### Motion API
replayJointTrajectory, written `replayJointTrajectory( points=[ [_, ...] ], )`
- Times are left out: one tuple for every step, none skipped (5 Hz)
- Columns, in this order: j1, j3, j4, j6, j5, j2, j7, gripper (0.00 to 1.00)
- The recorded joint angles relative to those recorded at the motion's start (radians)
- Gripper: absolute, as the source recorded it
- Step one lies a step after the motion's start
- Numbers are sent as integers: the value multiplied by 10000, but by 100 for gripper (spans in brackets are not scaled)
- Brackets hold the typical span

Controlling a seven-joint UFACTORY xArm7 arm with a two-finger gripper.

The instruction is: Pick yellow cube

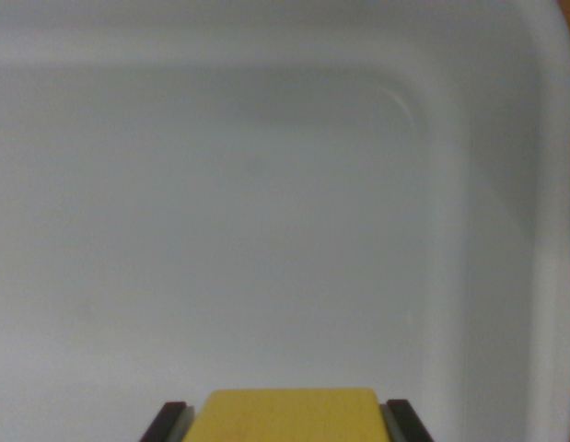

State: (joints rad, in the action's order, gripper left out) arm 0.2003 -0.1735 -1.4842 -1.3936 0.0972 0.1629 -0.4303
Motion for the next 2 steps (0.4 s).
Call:
replayJointTrajectory(
  points=[
    [-7,-15,-190,-311,-41,-125,42,100],
    [-7,-15,-190,-311,-41,-125,42,100]
  ],
)
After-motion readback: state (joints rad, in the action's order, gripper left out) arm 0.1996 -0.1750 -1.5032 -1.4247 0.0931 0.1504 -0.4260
